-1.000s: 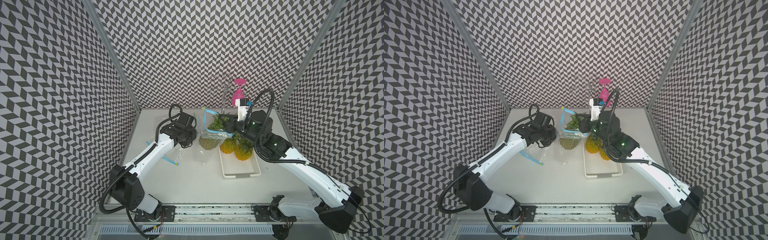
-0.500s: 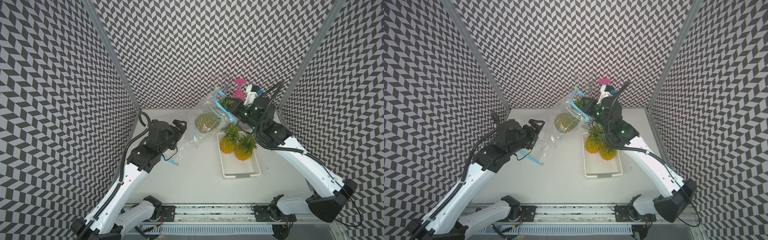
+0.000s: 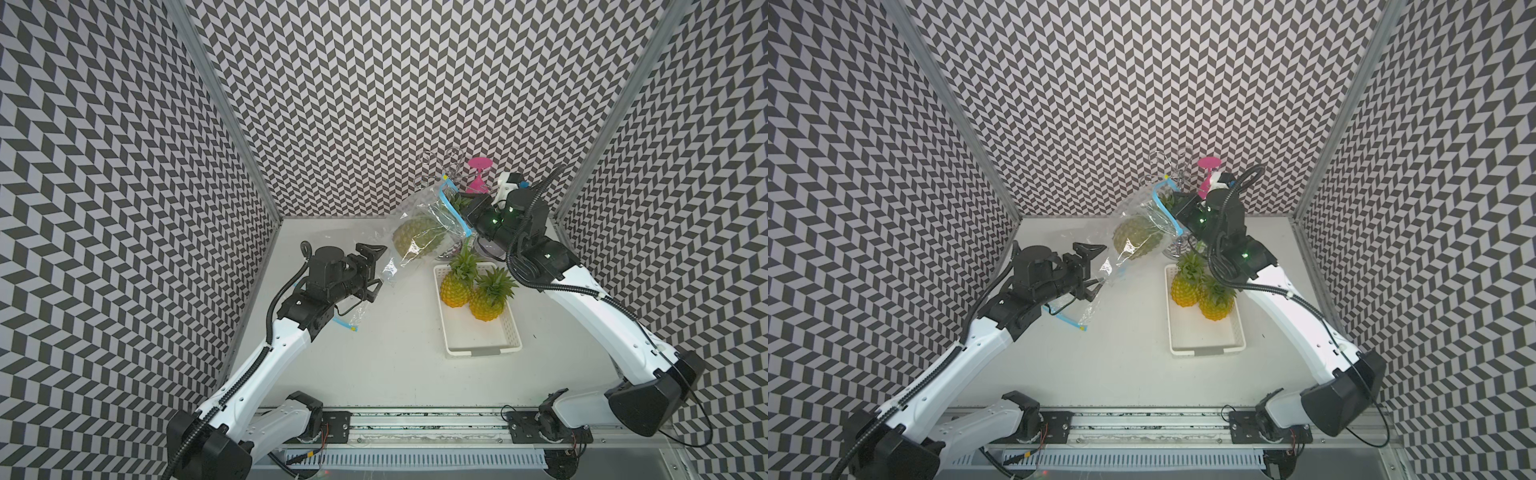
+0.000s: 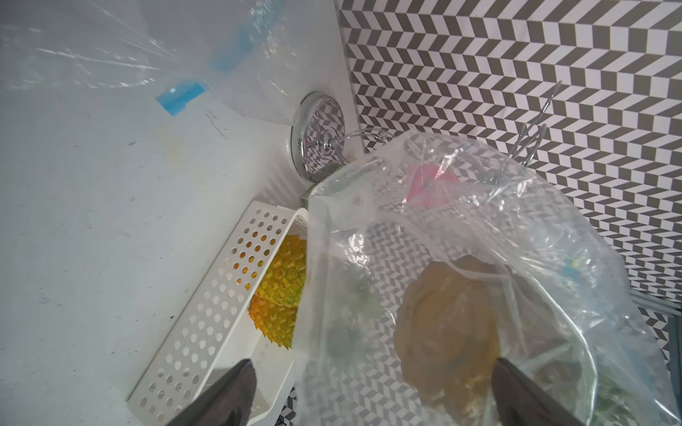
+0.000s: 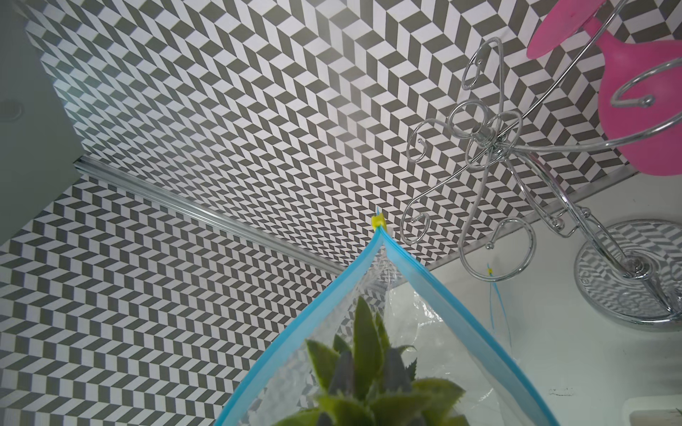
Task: Open the zip-top bag and take out the pineapple
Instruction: Pick up the pineapple from the zipper food storage bag.
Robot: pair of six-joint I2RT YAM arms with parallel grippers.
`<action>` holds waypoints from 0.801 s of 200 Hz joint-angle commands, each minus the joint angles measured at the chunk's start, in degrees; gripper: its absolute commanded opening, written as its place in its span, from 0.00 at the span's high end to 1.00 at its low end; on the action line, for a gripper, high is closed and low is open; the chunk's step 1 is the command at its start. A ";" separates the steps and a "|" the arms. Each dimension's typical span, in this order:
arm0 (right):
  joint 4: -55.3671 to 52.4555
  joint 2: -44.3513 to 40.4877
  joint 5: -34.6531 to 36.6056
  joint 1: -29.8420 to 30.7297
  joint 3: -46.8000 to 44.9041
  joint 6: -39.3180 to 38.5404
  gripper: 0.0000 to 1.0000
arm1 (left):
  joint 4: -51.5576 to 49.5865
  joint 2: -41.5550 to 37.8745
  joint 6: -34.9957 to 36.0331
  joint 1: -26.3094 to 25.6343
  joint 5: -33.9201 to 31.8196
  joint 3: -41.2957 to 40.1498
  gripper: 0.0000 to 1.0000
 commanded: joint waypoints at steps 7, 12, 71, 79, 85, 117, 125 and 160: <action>9.11 -2.01 -1.65 -0.09 0.74 4.05 1.00 | 4.81 0.57 -3.45 -1.67 0.32 1.89 0.16; 9.27 -2.15 -1.62 -0.09 0.44 4.06 1.00 | 5.22 0.67 -3.61 -1.78 -0.10 1.76 0.26; 9.81 -4.31 -2.00 -2.17 -0.19 1.79 1.00 | -7.91 1.65 9.87 2.82 -7.11 4.73 1.00; 10.64 -4.70 -2.93 -3.30 -0.44 1.84 1.00 | -11.55 1.92 13.65 2.96 -10.37 6.35 1.00; 10.89 -4.90 -3.66 -4.09 -0.42 1.94 1.00 | -14.28 2.19 16.45 2.98 -13.07 7.63 1.00; 11.08 -5.95 -7.46 -9.15 0.08 2.46 1.00 | -29.59 3.89 24.24 3.35 -23.28 12.20 1.00; 11.30 -6.14 -8.65 -10.47 0.05 2.92 1.00 | -29.43 3.37 25.10 3.55 -23.70 11.63 1.00; 13.68 -5.89 -15.51 -14.66 -0.18 8.68 1.00 | -28.93 5.43 27.33 3.75 -28.28 14.28 1.00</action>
